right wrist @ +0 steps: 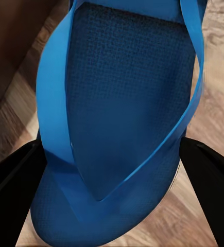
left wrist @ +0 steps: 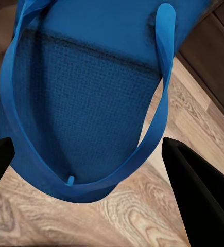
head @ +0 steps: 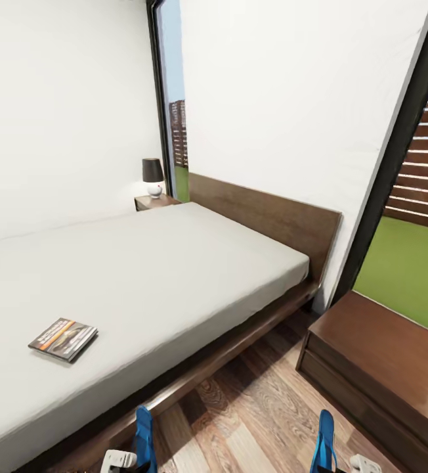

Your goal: In the bedroom, move the book from the bed onto either nightstand, and place the two sandals side by side next to the bed.

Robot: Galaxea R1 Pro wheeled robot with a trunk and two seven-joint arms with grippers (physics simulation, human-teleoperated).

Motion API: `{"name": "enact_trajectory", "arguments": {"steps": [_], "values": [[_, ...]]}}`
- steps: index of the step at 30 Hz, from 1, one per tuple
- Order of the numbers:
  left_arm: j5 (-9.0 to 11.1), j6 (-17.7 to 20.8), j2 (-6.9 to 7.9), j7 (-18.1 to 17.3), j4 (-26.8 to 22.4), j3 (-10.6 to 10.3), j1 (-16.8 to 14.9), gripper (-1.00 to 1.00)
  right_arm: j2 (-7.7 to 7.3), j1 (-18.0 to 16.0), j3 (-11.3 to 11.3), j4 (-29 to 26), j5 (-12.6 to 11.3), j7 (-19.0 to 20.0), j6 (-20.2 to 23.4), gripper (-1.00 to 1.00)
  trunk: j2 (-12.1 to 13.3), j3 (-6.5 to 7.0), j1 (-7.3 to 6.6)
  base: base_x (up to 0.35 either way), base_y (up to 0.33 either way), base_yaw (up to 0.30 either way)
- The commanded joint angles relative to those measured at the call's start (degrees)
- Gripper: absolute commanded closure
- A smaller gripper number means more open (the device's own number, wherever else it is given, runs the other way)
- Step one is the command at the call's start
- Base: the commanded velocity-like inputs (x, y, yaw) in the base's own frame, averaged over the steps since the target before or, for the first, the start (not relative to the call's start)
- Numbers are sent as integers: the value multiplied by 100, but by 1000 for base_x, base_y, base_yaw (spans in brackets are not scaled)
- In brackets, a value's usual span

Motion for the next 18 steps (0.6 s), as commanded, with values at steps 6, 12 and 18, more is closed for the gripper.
{"name": "enact_trajectory", "arguments": {"steps": [6, 12, 18], "values": [[-60, -33, -4, -19, 5, 47, -7, 100, -3, -1, 28, 1, -64, 14, 27, 100, -2, -5, -1, 0, 0, 212], [-60, -31, -4, -18, 9, 50, -7, 100, -3, -3, 28, 1, -61, 14, 27, 100, -2, -5, -1, 0, 0, 213], [-60, -31, -4, -11, 9, 43, -7, 100, -3, -5, 28, 1, -58, 14, 27, 100, -2, -5, -1, 0, 0, 212]]}}
